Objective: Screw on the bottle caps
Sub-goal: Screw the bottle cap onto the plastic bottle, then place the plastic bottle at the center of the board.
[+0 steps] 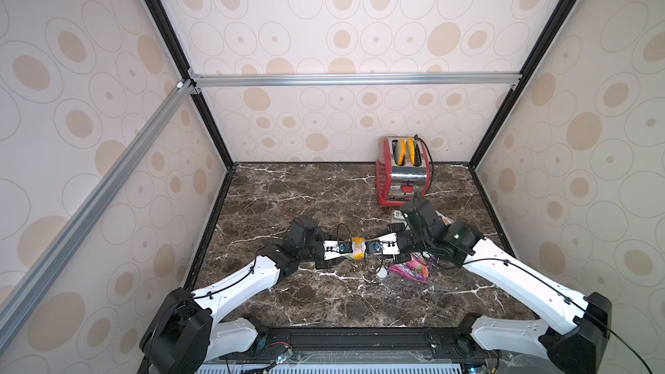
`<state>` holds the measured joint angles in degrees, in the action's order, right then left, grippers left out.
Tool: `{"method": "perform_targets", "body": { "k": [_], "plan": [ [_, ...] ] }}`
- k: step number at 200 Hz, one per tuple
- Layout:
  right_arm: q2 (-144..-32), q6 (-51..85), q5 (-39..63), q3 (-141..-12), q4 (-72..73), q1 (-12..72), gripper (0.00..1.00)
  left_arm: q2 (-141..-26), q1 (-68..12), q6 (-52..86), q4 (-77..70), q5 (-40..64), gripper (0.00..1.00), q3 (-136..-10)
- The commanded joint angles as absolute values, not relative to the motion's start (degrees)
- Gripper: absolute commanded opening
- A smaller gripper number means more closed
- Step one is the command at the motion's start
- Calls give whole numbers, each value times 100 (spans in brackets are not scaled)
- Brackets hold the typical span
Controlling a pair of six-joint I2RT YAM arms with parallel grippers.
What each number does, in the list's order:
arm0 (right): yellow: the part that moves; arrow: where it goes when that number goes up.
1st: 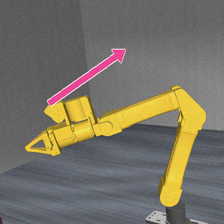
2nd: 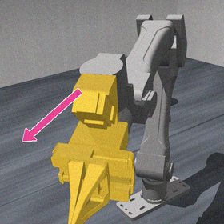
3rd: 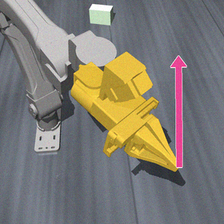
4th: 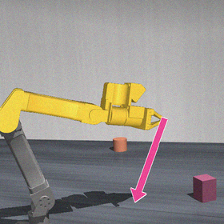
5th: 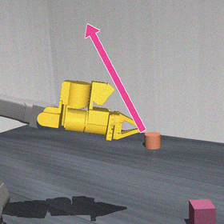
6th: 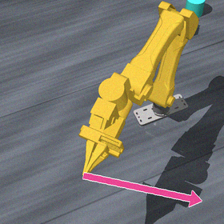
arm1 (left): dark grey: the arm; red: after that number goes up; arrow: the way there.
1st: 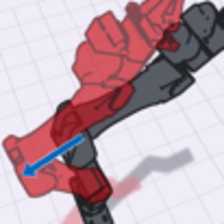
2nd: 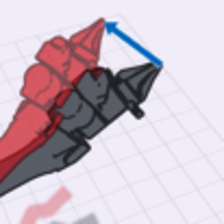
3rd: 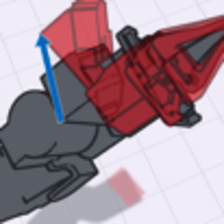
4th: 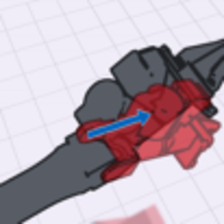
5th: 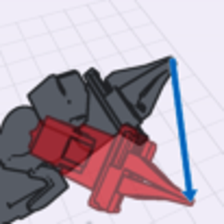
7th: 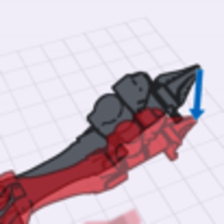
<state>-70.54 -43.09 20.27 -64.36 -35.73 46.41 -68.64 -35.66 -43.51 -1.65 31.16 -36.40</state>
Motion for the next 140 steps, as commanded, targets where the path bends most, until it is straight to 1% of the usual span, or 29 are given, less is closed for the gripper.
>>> {"method": "perform_targets", "body": {
  "k": [1,21,43,53,68,76,98,117,140],
  "plan": [
    [-7466,-1856,2586,-6963,-3681,4338,0,-6443,-3690,-4406,-1295,3276,31,-3433],
    [-7720,-1283,2953,-7231,-4004,4232,0,-6290,-3699,-4416,-1529,3138,32,-3282],
    [-7686,-1137,3168,-7415,-4045,4228,0,-6460,-3696,-4256,-1679,2865,31,-3258],
    [-7485,-934,3083,-7346,-3763,4178,13,-6587,-3686,-4148,-1839,2709,31,-3224],
    [-7094,-386,3181,-7018,-3028,3944,39,-6768,-3667,-3690,-2353,2416,31,-3140],
    [-6873,32,3157,-6769,-2492,3827,47,-6838,-3650,-3442,-2599,2367,31,-3105],
    [-6532,1081,3157,-6034,-1047,3717,58,-6969,-3639,-2721,-3184,2328,31,-3058],
    [-6531,1877,3355,-5528,169,3728,64,-7056,-3640,-2212,-3374,2479,31,-3112],
    [-6725,2198,3348,-5389,748,3816,67,-7145,-3639,-1790,-3615,2667,31,-3092]
  ]
}}
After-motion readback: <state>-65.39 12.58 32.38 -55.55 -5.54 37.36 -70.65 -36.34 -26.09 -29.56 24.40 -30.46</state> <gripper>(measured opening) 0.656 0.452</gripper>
